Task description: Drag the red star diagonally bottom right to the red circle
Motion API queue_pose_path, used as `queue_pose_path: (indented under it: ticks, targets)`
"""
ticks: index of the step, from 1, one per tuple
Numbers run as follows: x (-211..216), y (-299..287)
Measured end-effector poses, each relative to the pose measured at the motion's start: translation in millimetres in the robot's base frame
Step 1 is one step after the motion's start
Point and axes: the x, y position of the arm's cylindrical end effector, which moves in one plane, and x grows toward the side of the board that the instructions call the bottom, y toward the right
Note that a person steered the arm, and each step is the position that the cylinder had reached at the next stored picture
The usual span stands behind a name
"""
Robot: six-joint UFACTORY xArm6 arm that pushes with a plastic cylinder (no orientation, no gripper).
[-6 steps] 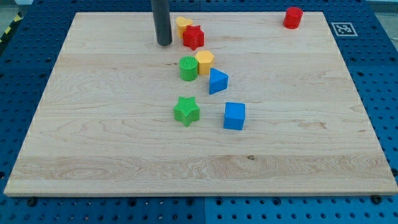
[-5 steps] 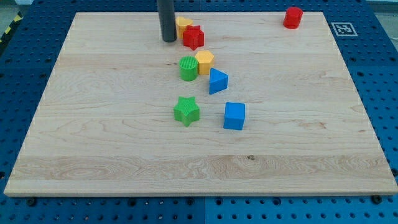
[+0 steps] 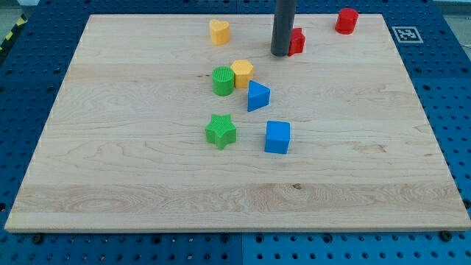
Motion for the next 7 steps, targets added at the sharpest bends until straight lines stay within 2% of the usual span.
queue_pose_path:
  ticks: [2, 5, 7]
  targets:
    - [-26.6, 11.3]
    - [-29.1, 96.2]
    - [-27.5, 115.3]
